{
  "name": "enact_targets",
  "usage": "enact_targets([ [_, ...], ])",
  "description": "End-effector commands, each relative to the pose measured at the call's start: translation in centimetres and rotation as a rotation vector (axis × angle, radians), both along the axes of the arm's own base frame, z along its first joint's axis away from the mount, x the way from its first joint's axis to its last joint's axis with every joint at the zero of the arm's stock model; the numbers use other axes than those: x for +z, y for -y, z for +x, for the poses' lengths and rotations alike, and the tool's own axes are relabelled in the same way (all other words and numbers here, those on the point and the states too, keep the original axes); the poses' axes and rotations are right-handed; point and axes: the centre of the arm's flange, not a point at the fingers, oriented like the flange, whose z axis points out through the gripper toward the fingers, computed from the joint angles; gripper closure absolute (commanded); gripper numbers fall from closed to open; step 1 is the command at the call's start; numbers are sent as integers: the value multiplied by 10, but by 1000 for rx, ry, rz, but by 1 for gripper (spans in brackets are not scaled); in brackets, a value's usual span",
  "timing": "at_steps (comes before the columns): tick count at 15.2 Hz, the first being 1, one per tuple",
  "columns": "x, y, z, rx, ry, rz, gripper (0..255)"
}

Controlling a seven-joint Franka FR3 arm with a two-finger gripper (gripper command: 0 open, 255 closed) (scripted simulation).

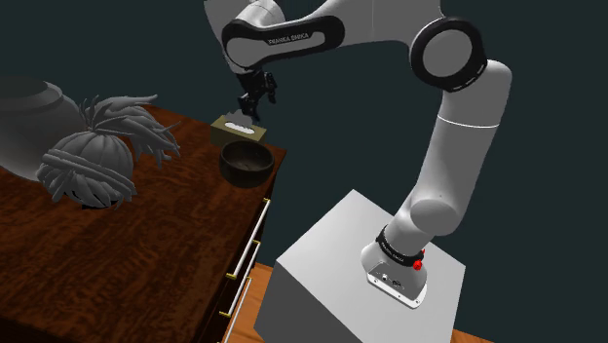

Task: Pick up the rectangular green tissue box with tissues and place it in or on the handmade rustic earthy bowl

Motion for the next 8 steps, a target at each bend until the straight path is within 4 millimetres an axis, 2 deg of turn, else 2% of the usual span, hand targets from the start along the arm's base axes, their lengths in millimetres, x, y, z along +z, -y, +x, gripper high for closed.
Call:
enact_targets([
  [1,-10,-12,21,24,-7,-23,0],
  [5,-36,-34,64,71,-21,-66,0],
  [8,-48,-31,67,77,-22,-70,0],
])
